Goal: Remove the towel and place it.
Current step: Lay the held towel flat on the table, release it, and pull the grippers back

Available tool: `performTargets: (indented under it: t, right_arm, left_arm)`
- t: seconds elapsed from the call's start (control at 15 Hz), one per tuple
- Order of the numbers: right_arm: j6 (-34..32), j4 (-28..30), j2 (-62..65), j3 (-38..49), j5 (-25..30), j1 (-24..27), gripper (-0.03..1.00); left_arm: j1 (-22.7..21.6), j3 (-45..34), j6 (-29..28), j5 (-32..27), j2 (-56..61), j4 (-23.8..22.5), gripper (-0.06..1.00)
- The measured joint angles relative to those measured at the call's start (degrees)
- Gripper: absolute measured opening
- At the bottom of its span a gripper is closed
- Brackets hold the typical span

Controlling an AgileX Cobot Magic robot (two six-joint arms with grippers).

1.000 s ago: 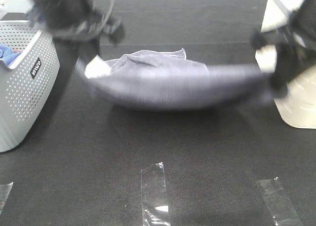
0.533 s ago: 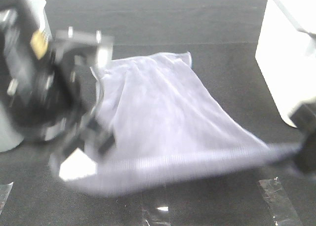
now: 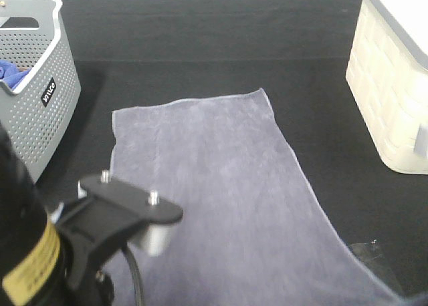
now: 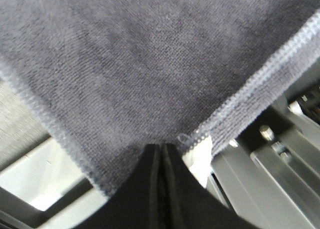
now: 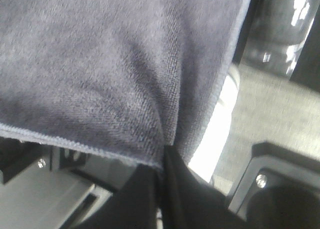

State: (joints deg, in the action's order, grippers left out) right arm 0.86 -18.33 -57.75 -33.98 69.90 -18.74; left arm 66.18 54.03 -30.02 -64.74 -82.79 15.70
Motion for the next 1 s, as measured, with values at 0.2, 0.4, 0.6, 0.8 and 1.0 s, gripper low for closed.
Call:
performTargets:
  t: [0.2,0.4,0.6,0.8,1.0]
  right_arm:
    - [-0.1,-1.6,0.0,4.1,0.1,-0.1,0.0]
    - [-0.1,-3.3,0.0,4.7,0.1,-0.1,0.0]
    - [-0.1,-2.2,0.0,4.7,0.1,-0.1,0.0]
    - [-0.5,3.0,0.0,4.7,-0.1,0.0,0.28]
    - [-0.9,3.6,0.0,4.7,-0.1,0.0,0.62]
  left_arm:
    - [0.5,-3.5,-2.6,2.3,0.0,1.8,0.0]
    - [0.5,-7.7,-3.2,6.3,0.2,3.3,0.0]
    - [0.5,-9.2,-3.5,9.9,0.4,3.4,0.0]
    - [0.7,-10.3,-5.3,5.2,0.4,1.1,0.21]
    - [0.8,-10.4,-6.1,4.8,0.4,-0.2,0.5]
